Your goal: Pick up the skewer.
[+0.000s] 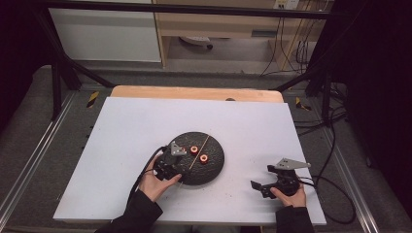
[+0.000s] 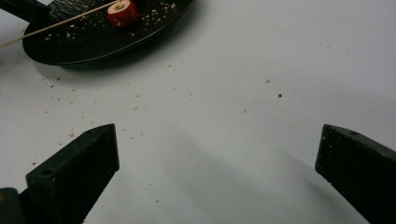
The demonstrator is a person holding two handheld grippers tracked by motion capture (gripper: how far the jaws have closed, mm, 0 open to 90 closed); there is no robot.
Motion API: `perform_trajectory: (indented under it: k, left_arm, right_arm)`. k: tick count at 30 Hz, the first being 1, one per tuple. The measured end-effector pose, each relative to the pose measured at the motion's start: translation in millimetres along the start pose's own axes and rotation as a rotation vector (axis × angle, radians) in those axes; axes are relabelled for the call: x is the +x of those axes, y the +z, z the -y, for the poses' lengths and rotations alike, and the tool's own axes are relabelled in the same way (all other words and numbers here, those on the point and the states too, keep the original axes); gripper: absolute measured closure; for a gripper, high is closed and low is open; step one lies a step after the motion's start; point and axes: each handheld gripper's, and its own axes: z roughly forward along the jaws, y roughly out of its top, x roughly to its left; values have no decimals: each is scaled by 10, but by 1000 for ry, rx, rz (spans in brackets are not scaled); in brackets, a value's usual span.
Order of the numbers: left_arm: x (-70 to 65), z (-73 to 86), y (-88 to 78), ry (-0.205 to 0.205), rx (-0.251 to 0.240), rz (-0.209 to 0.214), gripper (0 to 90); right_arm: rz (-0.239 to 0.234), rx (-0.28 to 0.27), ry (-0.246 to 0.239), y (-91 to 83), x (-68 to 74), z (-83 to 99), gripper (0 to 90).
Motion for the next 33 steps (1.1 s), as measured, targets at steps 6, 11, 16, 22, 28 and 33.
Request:
perform_trajectory:
  k: [6,11,16,22,28,33]
  left_arm:
    - [-58,-36,47,-19,26,5,448]
    - [-91,-48,80,-26,51,-8,535]
    - [-128,-51,100,-18,64,-32,593]
    - [-184,-60,109,-25,68,-34,677]
    - [-210,-68,142,-46,82,-45,742]
    - [-235,-71,163,-57,90,-63,781]
  right_arm:
    - [0,0,0,0,0,0,6]
    - [-1,0,0,0,0,0,6]
    - [0,0,0,1,-1,0,6]
    - [-1,1,1,1,0,-1,7]
    - [-2,0,3,0,1,-2,6]
    - [-2,2,0,0,1,-2,6]
